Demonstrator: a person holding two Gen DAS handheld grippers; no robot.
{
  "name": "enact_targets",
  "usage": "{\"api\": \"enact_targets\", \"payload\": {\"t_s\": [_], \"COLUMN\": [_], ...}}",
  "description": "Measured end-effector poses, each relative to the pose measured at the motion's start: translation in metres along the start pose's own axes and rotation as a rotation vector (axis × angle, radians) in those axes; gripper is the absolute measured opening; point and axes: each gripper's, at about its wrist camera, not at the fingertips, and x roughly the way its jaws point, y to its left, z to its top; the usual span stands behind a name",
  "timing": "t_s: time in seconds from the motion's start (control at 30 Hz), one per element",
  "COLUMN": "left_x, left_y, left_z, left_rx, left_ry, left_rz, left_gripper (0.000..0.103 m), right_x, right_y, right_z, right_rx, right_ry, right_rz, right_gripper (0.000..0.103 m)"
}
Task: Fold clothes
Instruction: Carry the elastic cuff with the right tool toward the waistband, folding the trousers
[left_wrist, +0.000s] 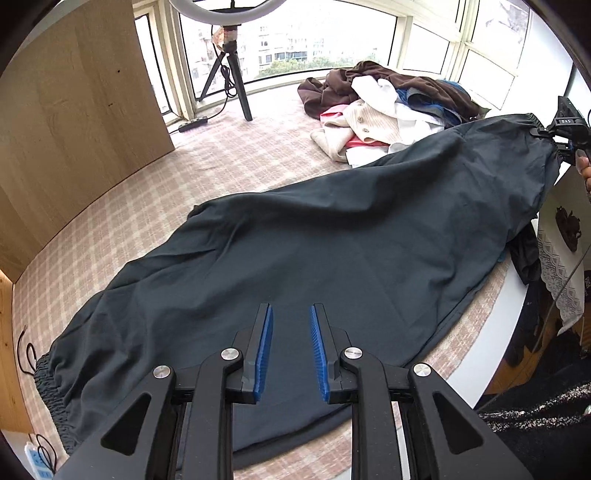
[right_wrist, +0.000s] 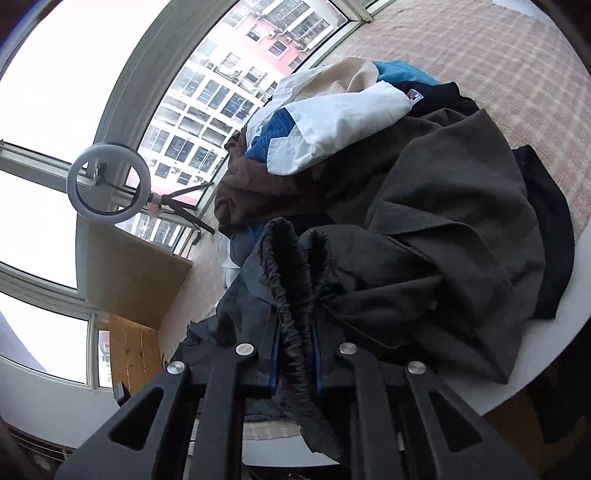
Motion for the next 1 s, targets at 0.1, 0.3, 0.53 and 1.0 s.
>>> {"api": "enact_targets", "payload": {"t_s": [0.1,0.3,0.53,1.0], "left_x": [-0.019,-0.068,-0.099,-0.100], "left_y": [0.031,0.106,0.186,0.219], "left_z": [-0.020,-0.068,-0.124,-0.189], "left_rx": [0.022,0.012,-0.080,-0.151], "left_ry": [-0.028,-0.073,-0.095,-0.076], "left_rz": [0.020,0.081,0.143,0.098], "left_gripper": [0.022,0.026,0.028,0.028], "right_x": [-0.004,0.044,0.201,0.424], "right_y": [0.056,0.215,0.378,0.467], "right_z": [-0.033,-0.120,-0.230,-0.364], "right_rx": [-0.037,-0.264,-0.492,-0.627], "right_ry": [-0.027,-0.008,0.153,0.318], "right_rz": [-0.013,-0.049,0.005,-0.219], "right_gripper": [0.013,0.013,0.013,0.013]}}
